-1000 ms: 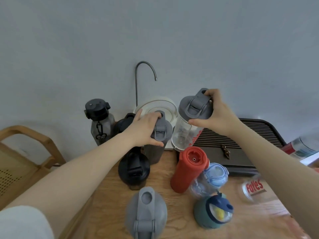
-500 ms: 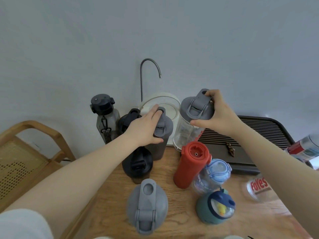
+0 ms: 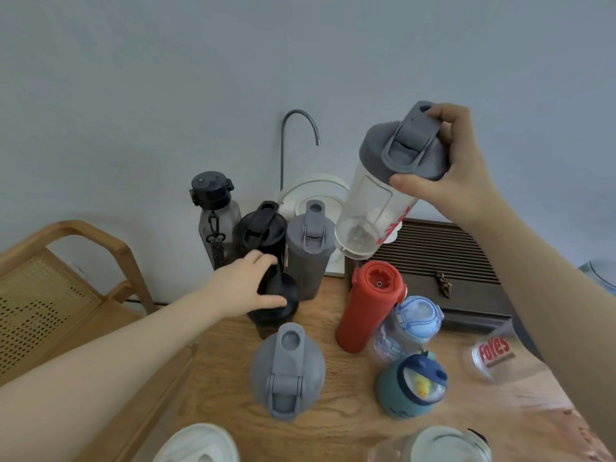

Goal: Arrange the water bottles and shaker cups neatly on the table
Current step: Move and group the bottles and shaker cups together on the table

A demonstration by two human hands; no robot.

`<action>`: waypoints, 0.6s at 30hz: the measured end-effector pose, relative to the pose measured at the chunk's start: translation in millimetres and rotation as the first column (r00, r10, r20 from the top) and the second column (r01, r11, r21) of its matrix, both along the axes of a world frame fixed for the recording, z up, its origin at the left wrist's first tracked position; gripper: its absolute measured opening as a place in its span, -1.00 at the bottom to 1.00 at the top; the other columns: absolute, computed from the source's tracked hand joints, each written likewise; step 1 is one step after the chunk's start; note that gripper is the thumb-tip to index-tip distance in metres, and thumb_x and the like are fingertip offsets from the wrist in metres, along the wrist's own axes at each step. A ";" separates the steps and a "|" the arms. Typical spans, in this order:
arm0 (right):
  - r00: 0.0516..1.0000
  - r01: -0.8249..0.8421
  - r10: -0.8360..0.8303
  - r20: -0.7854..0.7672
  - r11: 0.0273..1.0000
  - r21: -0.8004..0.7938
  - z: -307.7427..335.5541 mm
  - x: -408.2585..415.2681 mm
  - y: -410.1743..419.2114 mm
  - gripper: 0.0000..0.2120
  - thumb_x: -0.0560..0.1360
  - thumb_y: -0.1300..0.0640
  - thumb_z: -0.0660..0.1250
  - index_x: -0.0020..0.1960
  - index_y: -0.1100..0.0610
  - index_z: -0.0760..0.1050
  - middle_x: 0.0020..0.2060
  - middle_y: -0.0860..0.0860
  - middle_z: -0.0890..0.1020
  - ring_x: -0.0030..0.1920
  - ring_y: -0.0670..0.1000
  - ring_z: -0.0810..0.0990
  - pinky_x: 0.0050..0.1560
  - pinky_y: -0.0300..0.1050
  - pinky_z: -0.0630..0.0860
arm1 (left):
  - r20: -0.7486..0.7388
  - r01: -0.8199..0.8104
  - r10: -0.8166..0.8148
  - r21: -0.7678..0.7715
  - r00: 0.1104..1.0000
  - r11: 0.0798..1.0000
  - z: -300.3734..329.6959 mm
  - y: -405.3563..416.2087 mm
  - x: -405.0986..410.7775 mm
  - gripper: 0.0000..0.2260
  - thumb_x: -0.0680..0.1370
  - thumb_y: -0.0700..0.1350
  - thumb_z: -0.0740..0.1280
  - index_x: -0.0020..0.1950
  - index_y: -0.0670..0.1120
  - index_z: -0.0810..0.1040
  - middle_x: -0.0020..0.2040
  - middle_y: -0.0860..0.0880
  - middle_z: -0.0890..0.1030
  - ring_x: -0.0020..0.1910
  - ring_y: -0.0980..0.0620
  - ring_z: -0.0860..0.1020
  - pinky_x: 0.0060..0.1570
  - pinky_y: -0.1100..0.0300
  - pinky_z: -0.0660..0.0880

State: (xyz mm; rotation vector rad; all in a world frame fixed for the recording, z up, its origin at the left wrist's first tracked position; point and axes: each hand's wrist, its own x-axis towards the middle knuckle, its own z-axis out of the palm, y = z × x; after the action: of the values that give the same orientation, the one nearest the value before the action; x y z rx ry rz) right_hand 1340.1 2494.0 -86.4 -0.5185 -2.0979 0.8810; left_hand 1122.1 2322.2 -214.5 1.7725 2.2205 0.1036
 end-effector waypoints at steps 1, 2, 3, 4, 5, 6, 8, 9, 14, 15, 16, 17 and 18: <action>1.000 -0.021 0.021 -0.006 1.000 0.009 3.8 -2.7 -4.1 -0.39 0.19 -0.04 0.46 0.12 -0.16 0.21 0.02 -0.04 0.50 -0.01 -0.10 0.53 0.08 -0.17 0.46 | -0.013 0.004 -0.004 -0.043 1.000 0.999 -2.6 0.6 2.3 -0.23 0.40 0.27 0.33 0.48 0.01 0.10 0.42 -0.02 0.23 0.29 -0.05 0.38 0.12 0.04 0.47; 0.999 -0.045 0.046 -0.008 0.999 0.020 7.1 -6.0 -8.2 -0.39 0.20 -0.03 0.46 0.13 -0.15 0.21 0.02 -0.03 0.49 -0.02 -0.11 0.53 0.06 -0.20 0.45 | -0.038 0.007 -0.010 -0.072 0.999 0.997 -5.5 1.9 4.8 -0.17 0.37 0.29 0.35 0.49 0.02 0.05 0.44 -0.03 0.20 0.31 -0.08 0.35 0.14 0.02 0.47; 0.997 -0.073 0.074 -0.007 0.997 0.029 10.2 -9.8 -13.1 -0.39 0.20 -0.03 0.45 0.14 -0.14 0.21 0.02 -0.02 0.49 -0.03 -0.11 0.53 0.05 -0.22 0.45 | -0.064 0.005 -0.011 -0.089 0.998 0.996 -8.2 3.6 7.1 -0.13 0.35 0.30 0.36 0.50 0.03 0.02 0.46 -0.03 0.17 0.32 -0.10 0.35 0.13 0.01 0.47; 0.995 -0.101 0.101 -0.001 0.994 0.035 13.1 -13.8 -17.7 -0.39 0.20 -0.03 0.45 0.14 -0.13 0.21 0.02 -0.02 0.49 -0.03 -0.12 0.52 0.05 -0.23 0.44 | -0.077 0.001 -0.009 -0.101 0.997 0.995 -10.6 5.5 9.2 -0.10 0.33 0.31 0.37 0.50 0.04 0.00 0.47 -0.04 0.15 0.31 -0.11 0.37 0.11 0.02 0.49; 0.991 -0.131 0.131 0.009 0.991 0.036 15.1 -17.9 -22.5 -0.38 0.19 -0.04 0.46 0.14 -0.12 0.22 0.03 -0.04 0.49 -0.03 -0.12 0.52 0.06 -0.23 0.44 | -0.070 -0.005 -0.003 -0.112 0.998 0.994 -12.2 7.4 10.5 -0.09 0.32 0.30 0.39 0.50 0.04 -0.01 0.46 -0.05 0.13 0.27 -0.12 0.40 0.07 0.03 0.50; 0.987 -0.161 0.160 0.023 0.986 0.033 16.0 -22.0 -26.9 -0.37 0.19 -0.04 0.46 0.15 -0.12 0.22 0.02 -0.08 0.48 -0.02 -0.13 0.52 0.06 -0.23 0.44 | -0.043 -0.012 0.007 -0.121 0.999 0.993 -13.7 8.9 10.7 -0.08 0.31 0.29 0.40 0.50 0.05 -0.01 0.46 -0.06 0.13 0.23 -0.12 0.44 0.03 0.05 0.51; 0.977 -0.206 0.204 0.059 0.978 0.024 14.7 -30.6 -36.4 -0.37 0.19 -0.05 0.47 0.15 -0.11 0.23 0.02 -0.13 0.49 -0.02 -0.16 0.52 0.05 -0.27 0.43 | 0.033 -0.025 0.030 -0.134 0.999 0.991 -15.9 10.3 8.3 -0.06 0.29 0.26 0.44 0.49 0.06 -0.02 0.45 -0.08 0.12 0.18 -0.14 0.47 0.01 0.06 0.51; 0.974 -0.216 0.214 0.078 0.976 0.020 13.4 -34.9 -41.3 -0.37 0.18 -0.06 0.48 0.15 -0.11 0.23 0.01 -0.14 0.49 -0.02 -0.19 0.52 0.04 -0.30 0.43 | 0.066 -0.025 0.035 -0.142 0.997 0.990 -16.1 9.7 7.1 -0.04 0.28 0.25 0.45 0.50 0.06 -0.05 0.44 -0.08 0.13 0.19 -0.15 0.47 0.02 0.05 0.50; 0.971 -0.200 0.196 0.137 0.980 0.015 1.1 -51.8 -60.9 -0.33 0.14 -0.13 0.49 0.12 -0.16 0.21 0.02 -0.18 0.49 -0.01 -0.16 0.53 0.07 -0.20 0.49 | 0.105 0.018 -0.004 -0.127 0.994 0.992 -12.6 -5.0 0.3 -0.06 0.28 0.17 0.46 0.47 0.11 -0.06 0.30 -0.10 0.30 0.12 -0.14 0.48 0.01 0.03 0.51; 0.973 -0.192 0.188 0.134 0.981 0.013 -1.0 -54.7 -64.0 -0.33 0.13 -0.14 0.49 0.12 -0.16 0.21 0.01 -0.18 0.49 -0.01 -0.15 0.54 0.08 -0.17 0.49 | 0.122 0.013 -0.001 -0.101 0.992 0.995 -8.7 -10.5 -5.2 -0.06 0.27 0.16 0.46 0.46 0.13 -0.06 0.29 -0.09 0.31 0.13 -0.13 0.48 0.04 0.01 0.51; 0.974 -0.185 0.182 0.132 0.983 0.008 -3.2 -57.9 -66.6 -0.33 0.13 -0.14 0.49 0.11 -0.16 0.20 0.01 -0.17 0.49 0.00 -0.12 0.54 0.08 -0.13 0.50 | 0.167 0.002 0.011 -0.078 0.986 0.997 -3.3 -17.5 -12.7 -0.07 0.27 0.14 0.47 0.46 0.13 -0.06 0.30 -0.08 0.31 0.16 -0.12 0.46 0.09 0.01 0.50; 0.976 -0.177 0.175 0.131 0.984 0.002 -5.3 -61.9 -69.8 -0.33 0.13 -0.14 0.49 0.11 -0.16 0.20 0.00 -0.15 0.49 0.00 -0.09 0.54 0.09 -0.10 0.51 | 0.227 -0.009 0.022 -0.061 0.974 0.998 3.6 -26.6 -21.5 -0.07 0.29 0.11 0.48 0.47 0.13 -0.06 0.32 -0.07 0.31 0.19 -0.09 0.44 0.12 0.04 0.48; 0.977 -0.167 0.167 0.136 0.986 -0.006 -7.4 -66.9 -73.0 -0.33 0.13 -0.15 0.48 0.10 -0.16 0.19 0.00 -0.15 0.49 0.00 -0.08 0.54 0.09 -0.09 0.51 | 0.282 -0.018 0.030 -0.046 0.959 0.999 10.8 -37.0 -31.4 -0.07 0.31 0.08 0.48 0.48 0.12 -0.07 0.34 -0.05 0.29 0.22 -0.06 0.42 0.14 0.10 0.46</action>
State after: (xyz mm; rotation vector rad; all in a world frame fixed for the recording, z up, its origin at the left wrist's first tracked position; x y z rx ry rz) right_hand 1273.2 2421.0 -93.9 -0.4139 -2.2942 0.9578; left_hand 1090.6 2285.2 -203.7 1.5963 2.0243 0.2930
